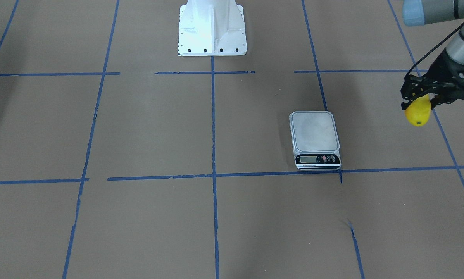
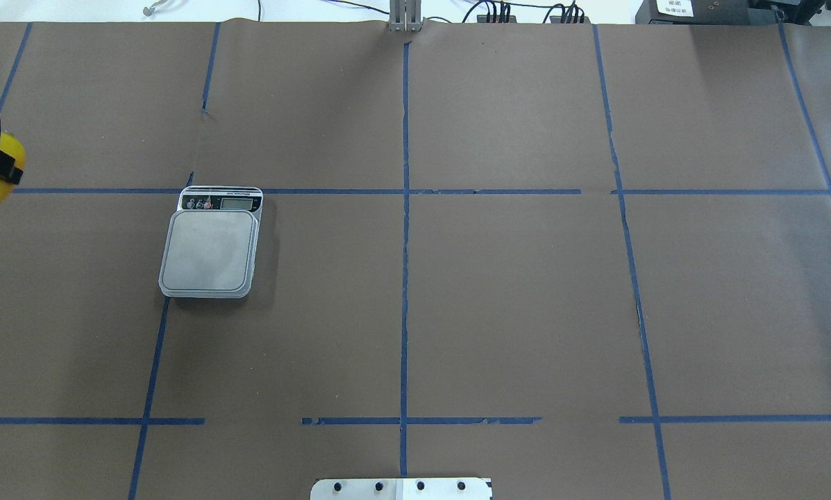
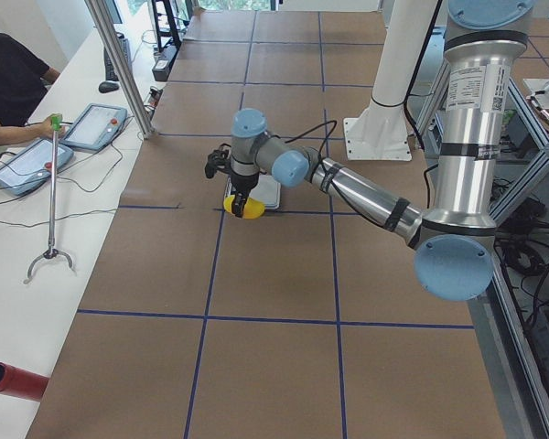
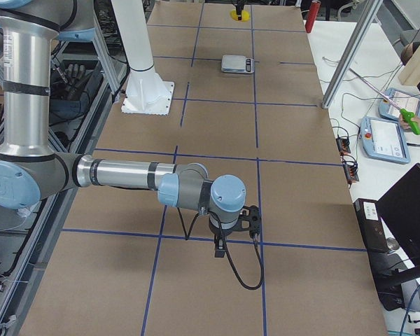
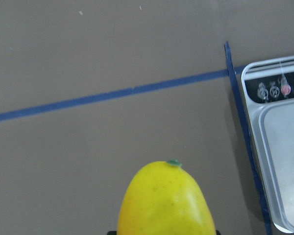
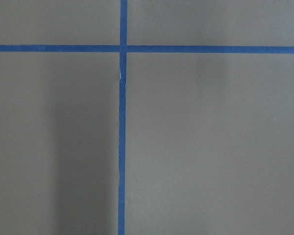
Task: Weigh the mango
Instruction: 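Lift the mango with the left gripper and carry it toward the scale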
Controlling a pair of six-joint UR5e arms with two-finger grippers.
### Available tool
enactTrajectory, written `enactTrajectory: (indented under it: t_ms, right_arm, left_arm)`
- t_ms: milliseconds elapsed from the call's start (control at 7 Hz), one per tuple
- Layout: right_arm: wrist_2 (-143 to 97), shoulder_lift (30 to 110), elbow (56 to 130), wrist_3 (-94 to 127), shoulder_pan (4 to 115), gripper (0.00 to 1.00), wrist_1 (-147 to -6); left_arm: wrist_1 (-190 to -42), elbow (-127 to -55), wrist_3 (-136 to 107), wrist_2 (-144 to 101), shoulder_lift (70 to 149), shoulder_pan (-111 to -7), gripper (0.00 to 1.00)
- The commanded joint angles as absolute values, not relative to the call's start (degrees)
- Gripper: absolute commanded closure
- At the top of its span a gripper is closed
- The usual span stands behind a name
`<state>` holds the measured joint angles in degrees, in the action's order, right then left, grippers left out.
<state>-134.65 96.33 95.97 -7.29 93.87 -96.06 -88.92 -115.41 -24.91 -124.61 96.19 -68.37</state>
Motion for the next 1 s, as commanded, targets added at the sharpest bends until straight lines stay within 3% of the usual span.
enactTrajectory:
  t_ms: [0, 429, 857]
  right_arm:
    - [-134.65, 96.33, 95.89, -7.29, 93.87, 0.00, -96.06]
    - [-134.65, 96.33, 95.98, -7.29, 93.87, 0.00, -96.06]
    - [-134.65, 96.33, 95.89, -7.29, 93.87, 0.00, -96.06]
  left_arm:
    - [-74.92, -119.51, -25.62, -125.50, 104.66, -72.43, 1.00]
    - [-81.77, -118.92, -54.42, -126.04, 111.53, -52.87, 1.00]
    - [-93.45, -109.39, -55.81, -121.76, 111.01, -50.64, 1.00]
